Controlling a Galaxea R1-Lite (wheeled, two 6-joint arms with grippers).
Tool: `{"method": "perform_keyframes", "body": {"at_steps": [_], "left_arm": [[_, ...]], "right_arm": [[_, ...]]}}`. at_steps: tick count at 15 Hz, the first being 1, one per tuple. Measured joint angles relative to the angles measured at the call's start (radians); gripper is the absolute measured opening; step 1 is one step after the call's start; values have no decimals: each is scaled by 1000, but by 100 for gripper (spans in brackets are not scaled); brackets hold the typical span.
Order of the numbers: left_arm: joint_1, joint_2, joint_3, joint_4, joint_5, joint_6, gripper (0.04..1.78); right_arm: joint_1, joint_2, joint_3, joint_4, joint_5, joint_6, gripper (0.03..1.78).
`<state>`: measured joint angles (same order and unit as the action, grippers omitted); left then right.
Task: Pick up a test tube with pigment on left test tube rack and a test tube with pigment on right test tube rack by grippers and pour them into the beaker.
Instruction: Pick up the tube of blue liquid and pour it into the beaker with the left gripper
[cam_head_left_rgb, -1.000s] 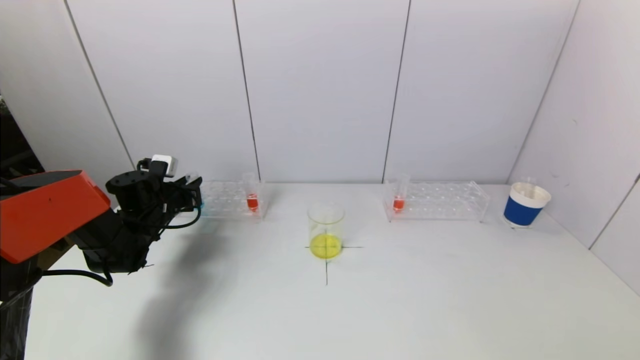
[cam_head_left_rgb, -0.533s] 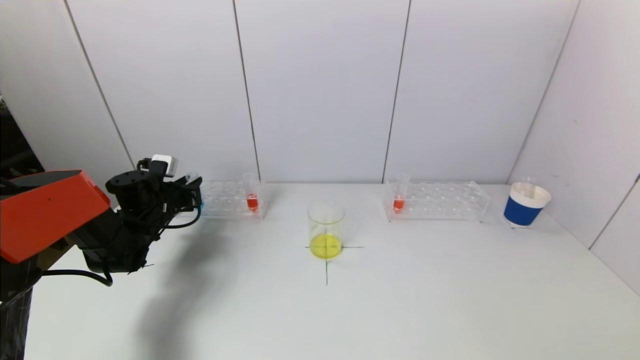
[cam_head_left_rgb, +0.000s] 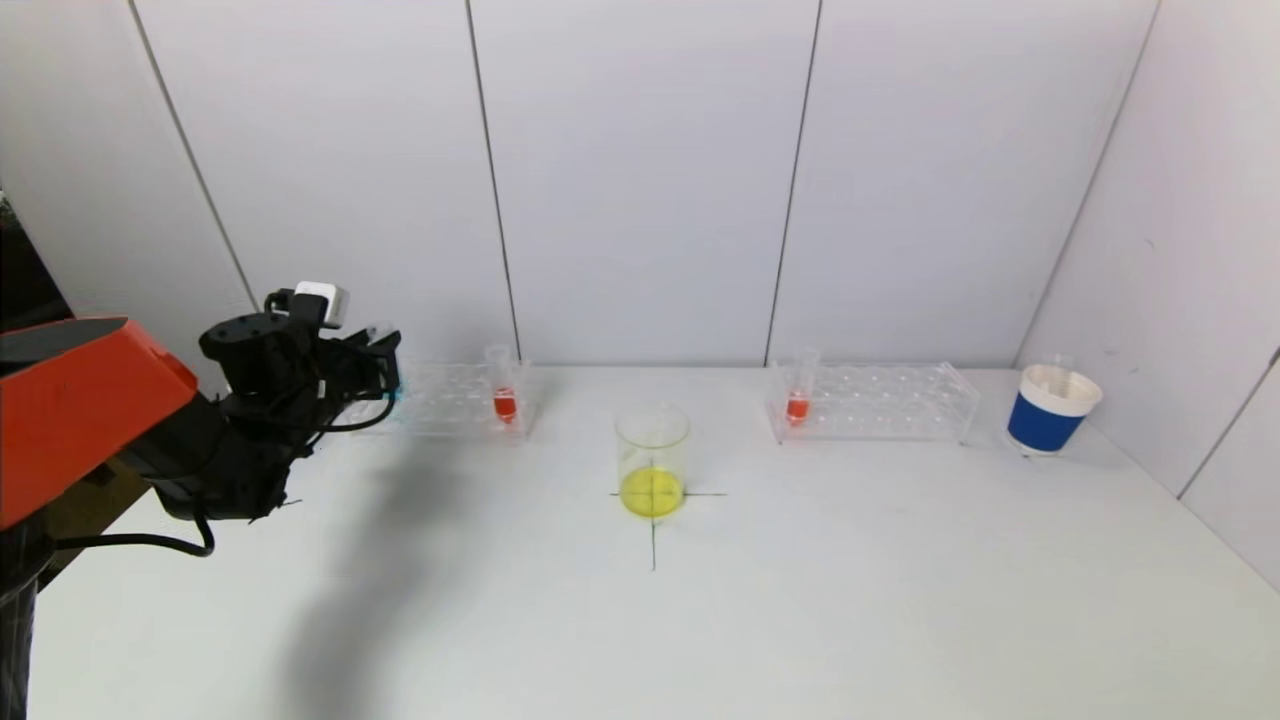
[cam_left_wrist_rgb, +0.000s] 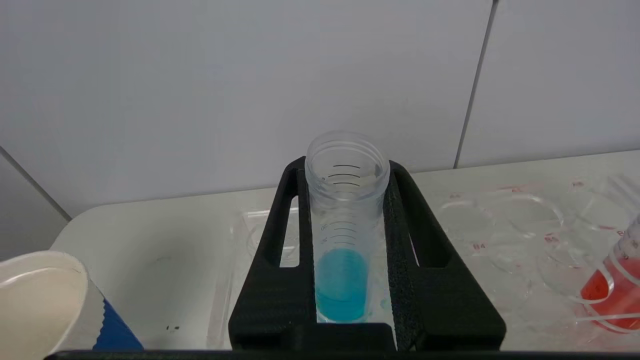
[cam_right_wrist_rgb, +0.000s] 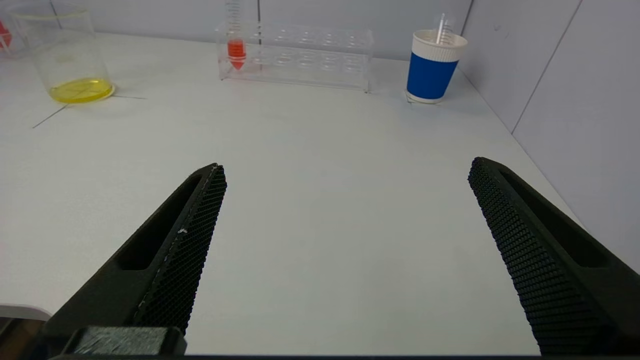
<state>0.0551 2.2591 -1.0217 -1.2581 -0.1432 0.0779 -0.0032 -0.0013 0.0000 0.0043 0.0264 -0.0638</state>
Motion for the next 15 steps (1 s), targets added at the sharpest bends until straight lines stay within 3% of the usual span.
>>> {"method": "perform_keyframes", "body": {"at_steps": [9, 15], "left_arm": [[-33, -155, -249, 324, 3, -1, 42], [-116, -307, -391, 581, 7, -1, 42]], "right_arm": [[0, 0, 0, 0, 0, 0, 176], [0, 0, 0, 0, 0, 0, 176]]}}
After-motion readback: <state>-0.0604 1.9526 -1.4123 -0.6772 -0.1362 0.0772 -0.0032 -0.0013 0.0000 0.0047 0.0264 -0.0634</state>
